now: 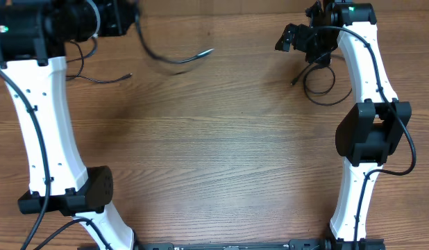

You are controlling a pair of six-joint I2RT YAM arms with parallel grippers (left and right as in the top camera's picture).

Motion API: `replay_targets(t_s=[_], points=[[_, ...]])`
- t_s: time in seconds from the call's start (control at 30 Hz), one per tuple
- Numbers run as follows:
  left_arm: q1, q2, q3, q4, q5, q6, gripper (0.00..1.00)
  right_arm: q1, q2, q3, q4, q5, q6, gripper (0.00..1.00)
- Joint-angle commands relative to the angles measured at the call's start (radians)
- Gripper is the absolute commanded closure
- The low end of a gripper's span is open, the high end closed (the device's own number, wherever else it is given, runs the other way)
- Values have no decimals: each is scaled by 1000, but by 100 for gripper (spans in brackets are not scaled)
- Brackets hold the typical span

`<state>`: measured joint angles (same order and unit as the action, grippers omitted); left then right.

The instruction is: Untangle cables

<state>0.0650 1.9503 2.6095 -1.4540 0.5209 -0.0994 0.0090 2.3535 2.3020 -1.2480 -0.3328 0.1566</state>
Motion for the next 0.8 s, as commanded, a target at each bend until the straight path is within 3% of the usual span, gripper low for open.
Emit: replay_targets(t_s=[0.0,0.13,0.3,0.67,0.77], points=[[71,-12,14,-77,-225,-78,96,2,-30,14,14,3,-5,0],[169,-18,14,-220,-226,-127,95,2,-30,14,38,3,-5,0],[246,-25,1,-236,-270,-162,96,2,-30,14,66,3,-5,0],[269,-24,-11,-235,-903,-355,96,2,-30,14,108,3,-5,0],[300,-24,-11,-235,-983,-353,96,2,-30,14,125,3,-5,0]])
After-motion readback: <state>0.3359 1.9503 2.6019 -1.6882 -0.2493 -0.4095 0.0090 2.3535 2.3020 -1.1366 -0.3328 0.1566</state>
